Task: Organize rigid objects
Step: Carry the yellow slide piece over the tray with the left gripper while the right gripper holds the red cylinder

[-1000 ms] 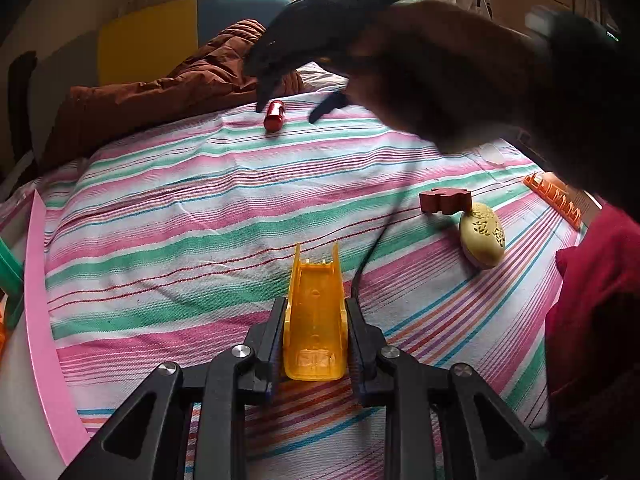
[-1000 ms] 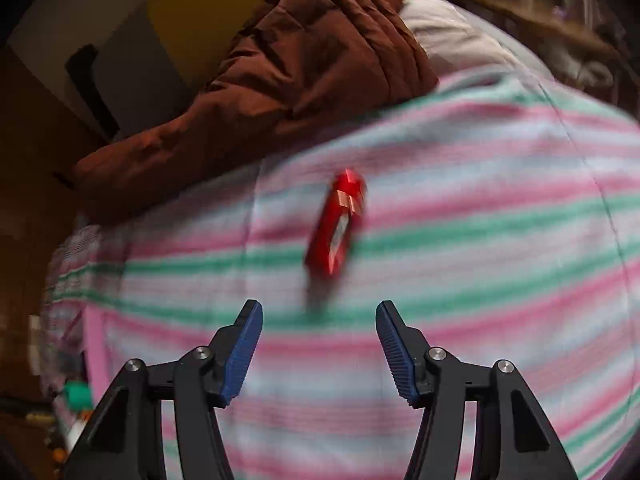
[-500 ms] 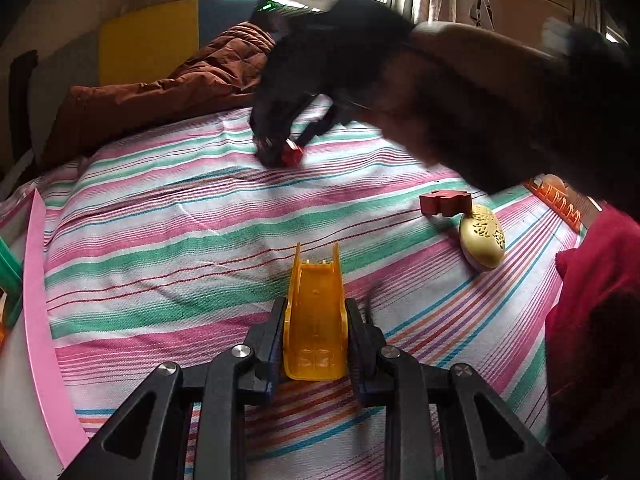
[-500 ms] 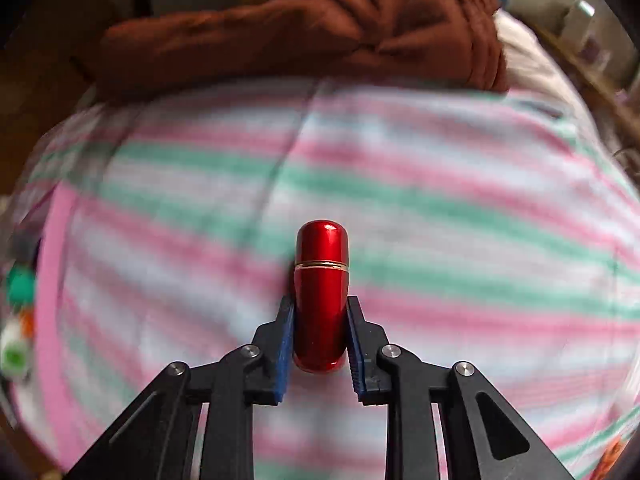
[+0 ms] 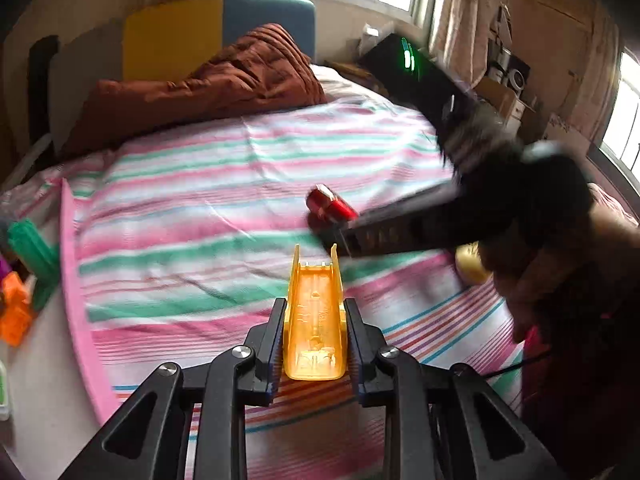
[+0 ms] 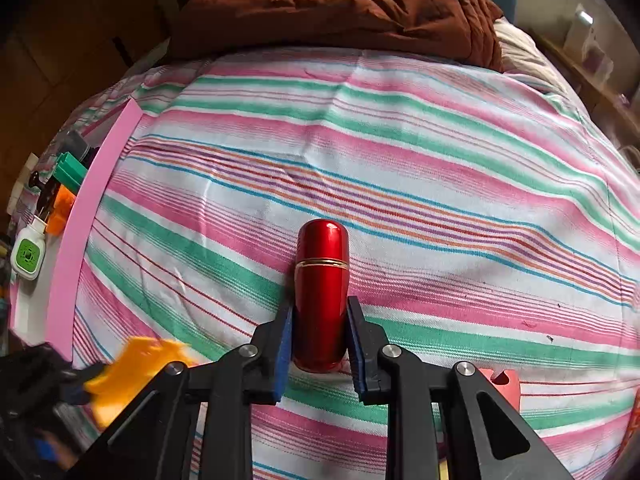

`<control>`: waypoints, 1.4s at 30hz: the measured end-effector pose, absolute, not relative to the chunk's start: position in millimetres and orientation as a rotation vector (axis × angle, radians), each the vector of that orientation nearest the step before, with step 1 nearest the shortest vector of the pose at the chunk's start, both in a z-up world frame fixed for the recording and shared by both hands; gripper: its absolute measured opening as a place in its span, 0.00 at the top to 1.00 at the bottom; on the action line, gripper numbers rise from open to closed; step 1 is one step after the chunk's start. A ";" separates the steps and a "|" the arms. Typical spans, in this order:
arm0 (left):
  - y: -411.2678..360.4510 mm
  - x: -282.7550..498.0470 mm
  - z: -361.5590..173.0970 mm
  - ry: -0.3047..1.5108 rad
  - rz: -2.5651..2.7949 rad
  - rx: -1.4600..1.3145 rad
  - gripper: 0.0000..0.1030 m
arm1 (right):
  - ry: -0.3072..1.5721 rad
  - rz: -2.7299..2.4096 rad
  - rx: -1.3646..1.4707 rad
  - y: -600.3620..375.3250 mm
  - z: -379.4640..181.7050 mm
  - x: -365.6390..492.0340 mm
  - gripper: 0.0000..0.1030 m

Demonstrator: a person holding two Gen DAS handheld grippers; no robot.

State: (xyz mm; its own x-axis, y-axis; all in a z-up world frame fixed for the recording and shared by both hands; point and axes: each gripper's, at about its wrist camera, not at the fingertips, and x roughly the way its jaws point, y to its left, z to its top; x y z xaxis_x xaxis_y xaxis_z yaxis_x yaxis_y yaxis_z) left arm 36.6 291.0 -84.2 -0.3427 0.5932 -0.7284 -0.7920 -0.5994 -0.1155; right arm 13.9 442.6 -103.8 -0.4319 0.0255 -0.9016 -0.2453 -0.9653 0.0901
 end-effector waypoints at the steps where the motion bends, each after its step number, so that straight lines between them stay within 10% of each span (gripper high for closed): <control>1: 288.3 39.4 -77.8 0.327 2.026 -0.935 0.75 | 0.289 2.514 -1.572 442.7 -106.1 10.5 0.76; 42: 93.5 -18.5 -52.8 0.094 2.392 -1.189 0.75 | 0.090 2.534 -1.535 429.1 -110.5 0.4 0.75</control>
